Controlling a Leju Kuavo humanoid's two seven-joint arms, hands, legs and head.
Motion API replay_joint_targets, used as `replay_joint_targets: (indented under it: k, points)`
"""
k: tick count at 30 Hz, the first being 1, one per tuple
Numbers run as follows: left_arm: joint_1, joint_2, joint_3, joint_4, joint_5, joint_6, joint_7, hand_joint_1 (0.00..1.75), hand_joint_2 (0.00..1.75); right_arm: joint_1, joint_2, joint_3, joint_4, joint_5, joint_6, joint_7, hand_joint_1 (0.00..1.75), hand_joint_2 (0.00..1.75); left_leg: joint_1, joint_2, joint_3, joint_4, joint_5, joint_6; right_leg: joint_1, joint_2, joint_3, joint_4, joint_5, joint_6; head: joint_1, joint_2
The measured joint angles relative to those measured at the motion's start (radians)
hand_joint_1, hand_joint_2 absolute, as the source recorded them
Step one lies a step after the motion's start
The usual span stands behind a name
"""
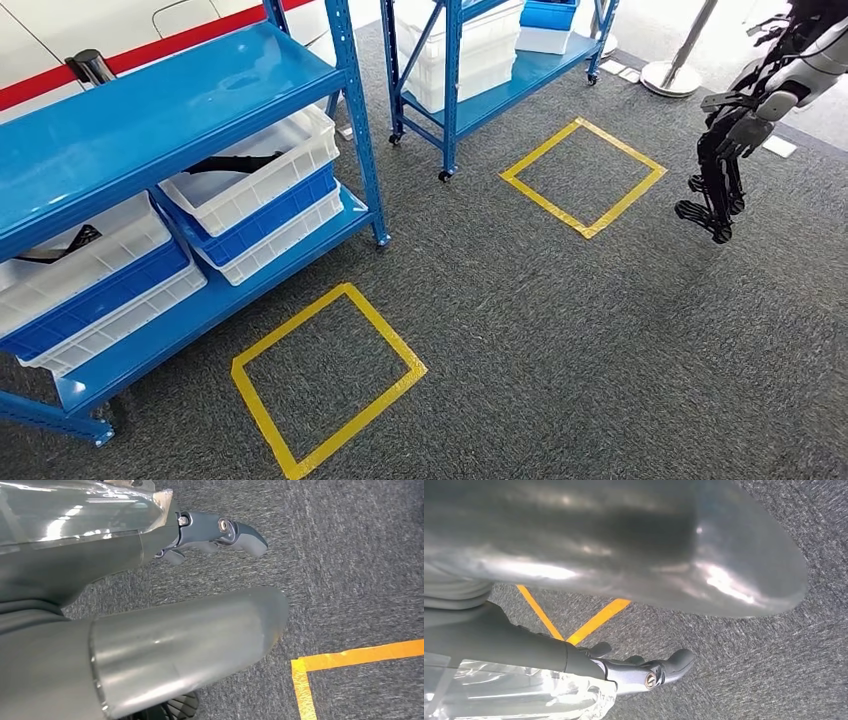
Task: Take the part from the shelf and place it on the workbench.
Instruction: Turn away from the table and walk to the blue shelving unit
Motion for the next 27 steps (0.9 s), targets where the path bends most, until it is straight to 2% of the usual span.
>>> replay_joint_targets:
  k: [2,3,4,6,8,10,12,13,14,15,17,18,19,21,23,24,25,27]
  points:
    - [-0.002,0.0,0.0,0.0,0.001,0.0,-0.001,0.0,0.0,-0.001,0.001,0.0,0.0,0.002,0.0,0.0,0.0,0.0,-0.002,0.0,0.066,-0.141,0.07,0.01,0.001,0.001,0.003,-0.001,0.0,0.0,0.0,0.0]
    - [-0.003,0.001,0.0,0.0,0.001,0.0,-0.002,0.0,0.0,-0.001,0.001,0.0,0.0,0.003,0.0,-0.001,0.0,0.0,-0.005,0.0,0.091,-0.196,0.09,0.015,0.003,0.001,0.003,-0.001,-0.001,0.002,0.0,0.0]
    - [-0.003,0.001,0.0,0.0,0.001,-0.001,-0.003,0.0,0.0,-0.002,0.001,0.0,0.0,0.004,0.0,-0.001,0.0,0.0,-0.009,0.0,0.105,-0.228,0.098,0.02,0.003,0.001,0.002,-0.001,-0.001,0.004,0.0,0.0]
    - [-0.003,0.001,0.0,0.0,0.005,-0.001,-0.006,0.0,0.0,-0.003,0.001,0.0,0.0,0.006,0.0,-0.001,0.0,0.0,-0.017,-0.001,0.105,-0.237,0.096,0.027,0.003,0.0,0.002,-0.006,0.0,0.014,0.0,0.0]
    - [-0.002,0.001,0.001,0.0,0.012,-0.004,-0.01,0.0,0.0,-0.004,0.001,0.0,0.0,0.009,0.0,-0.001,0.0,0.0,-0.015,-0.001,0.115,-0.254,0.106,0.039,0.004,0.0,-0.002,0.002,-0.004,0.023,0.001,0.0]
    - [-0.003,-0.001,0.002,0.0,0.018,-0.009,-0.014,0.0,0.0,-0.005,0.0,0.0,0.0,0.011,0.0,0.0,0.0,0.0,-0.012,0.0,0.125,-0.272,0.116,0.051,0.007,0.0,-0.037,0.074,-0.04,0.018,0.002,0.0]
    - [-0.003,-0.002,0.003,0.0,0.017,-0.015,-0.016,0.0,0.0,-0.005,-0.002,-0.001,0.0,0.007,-0.003,0.006,0.0,0.0,-0.016,0.001,0.126,-0.272,0.117,0.056,0.007,0.0,-0.1,0.201,-0.092,0.008,0.003,0.0]
    - [-0.004,-0.002,0.003,0.0,0.014,-0.017,-0.014,0.0,0.0,-0.003,-0.003,-0.003,0.0,0.003,-0.005,0.009,0.0,0.0,-0.017,0.0,0.126,-0.272,0.117,0.057,0.008,0.0,-0.125,0.249,-0.106,0.009,0.004,0.0]
    - [-0.004,-0.003,0.002,0.0,0.012,-0.02,-0.013,0.0,0.0,-0.002,-0.004,-0.006,0.0,0.0,-0.007,0.012,0.0,0.0,-0.018,-0.001,0.127,-0.271,0.116,0.057,0.008,0.0,-0.133,0.263,-0.104,0.015,0.004,0.0]
    - [-0.005,-0.005,0.002,0.0,0.01,-0.021,-0.01,0.0,0.0,0.0,-0.004,-0.009,0.0,-0.001,-0.008,0.013,0.0,0.0,-0.019,-0.002,0.128,-0.27,0.114,0.056,0.008,0.0,-0.123,0.239,-0.088,0.023,0.004,0.0]
    - [-0.007,-0.008,0.002,0.0,0.009,-0.021,-0.007,0.0,0.0,-0.001,-0.007,-0.014,0.0,0.0,-0.008,0.011,0.0,0.0,-0.019,-0.004,0.132,-0.265,0.109,0.051,0.007,0.0,-0.055,0.101,-0.032,0.038,0.004,0.0]
    - [-0.009,-0.008,0.002,0.0,0.01,-0.021,-0.006,0.0,0.0,-0.001,-0.008,-0.015,0.0,0.001,-0.008,0.009,0.0,0.0,-0.021,-0.004,0.132,-0.26,0.104,0.046,0.007,0.0,-0.025,0.039,-0.011,0.038,0.004,0.0]
    - [-0.011,-0.009,0.002,0.0,0.01,-0.021,-0.006,0.0,0.0,-0.003,-0.009,-0.016,0.0,0.003,-0.008,0.008,0.0,0.0,-0.023,-0.005,0.132,-0.256,0.099,0.041,0.008,0.0,-0.004,-0.001,0.0,0.033,0.004,0.0]
    - [-0.013,-0.008,0.002,0.0,0.013,-0.022,-0.008,0.0,0.0,-0.004,-0.009,-0.017,0.0,0.006,-0.007,0.004,0.0,0.0,-0.026,-0.005,0.131,-0.252,0.091,0.034,0.013,0.001,0.006,-0.016,0.003,0.017,0.003,0.0]
    - [-0.015,-0.008,0.002,0.0,0.017,-0.022,-0.011,0.0,0.0,-0.003,-0.009,-0.017,0.0,0.01,-0.006,0.002,0.0,0.0,-0.023,-0.004,0.129,-0.243,0.082,0.026,0.008,0.002,0.009,-0.016,0.003,0.005,0.003,0.0]
    - [-0.015,-0.008,0.002,0.0,0.018,-0.022,-0.012,0.0,0.0,-0.003,-0.01,-0.017,0.0,0.012,-0.005,0.001,0.0,0.0,-0.02,-0.003,0.121,-0.222,0.068,0.02,0.005,0.002,0.011,-0.017,0.003,-0.001,0.002,0.0]
    - [-0.016,-0.008,0.002,0.0,0.019,-0.022,-0.013,0.0,0.0,-0.003,-0.01,-0.017,0.0,0.013,-0.005,0.0,0.0,0.0,-0.017,-0.003,0.102,-0.18,0.043,0.013,0.002,0.001,0.014,-0.018,0.002,-0.005,0.001,0.0]
    - [-0.015,-0.008,0.002,0.0,0.019,-0.022,-0.014,0.0,0.0,-0.003,-0.013,-0.017,0.0,0.015,-0.004,-0.001,0.0,0.0,-0.009,-0.001,0.032,-0.048,-0.018,0.0,0.002,0.001,0.016,-0.018,-0.002,-0.01,0.0,0.0]
